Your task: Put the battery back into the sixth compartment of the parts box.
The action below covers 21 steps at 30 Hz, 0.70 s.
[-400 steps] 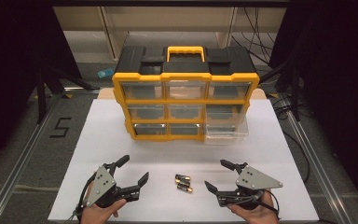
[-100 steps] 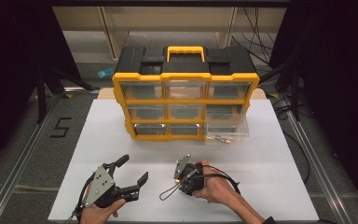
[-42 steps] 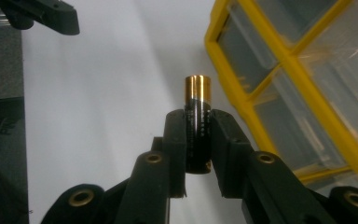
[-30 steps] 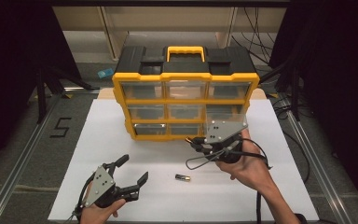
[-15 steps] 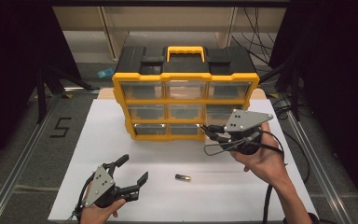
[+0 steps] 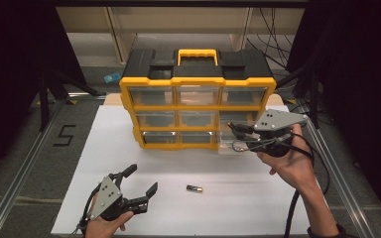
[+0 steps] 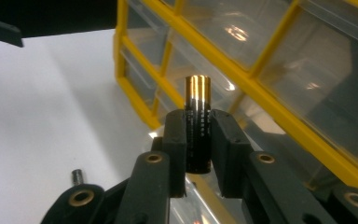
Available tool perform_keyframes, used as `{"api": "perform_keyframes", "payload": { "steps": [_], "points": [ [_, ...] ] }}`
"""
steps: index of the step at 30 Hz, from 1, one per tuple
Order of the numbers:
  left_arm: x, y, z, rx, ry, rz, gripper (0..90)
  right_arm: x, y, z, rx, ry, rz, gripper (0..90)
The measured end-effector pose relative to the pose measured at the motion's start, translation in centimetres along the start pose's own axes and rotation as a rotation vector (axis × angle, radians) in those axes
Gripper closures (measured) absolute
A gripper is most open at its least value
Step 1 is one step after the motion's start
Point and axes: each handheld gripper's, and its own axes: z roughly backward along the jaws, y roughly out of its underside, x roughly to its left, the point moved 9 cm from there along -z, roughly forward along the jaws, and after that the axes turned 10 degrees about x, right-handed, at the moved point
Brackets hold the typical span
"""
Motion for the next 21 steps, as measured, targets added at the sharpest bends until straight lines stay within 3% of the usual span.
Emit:
{"api": "perform_keyframes", "payload": {
  "steps": [12,21],
  "points": [
    [0.0,0.0,0.0,0.000,0.000,0.000,16.4,-2.3,1.4,-0.1,0.011,0.049,-0.064,76.8],
    [0.0,0.0,0.0,0.000,-0.001,-0.001,16.5,-3.2,2.4,-0.7,0.041,0.055,-0.096,76.7]
  ]
}}
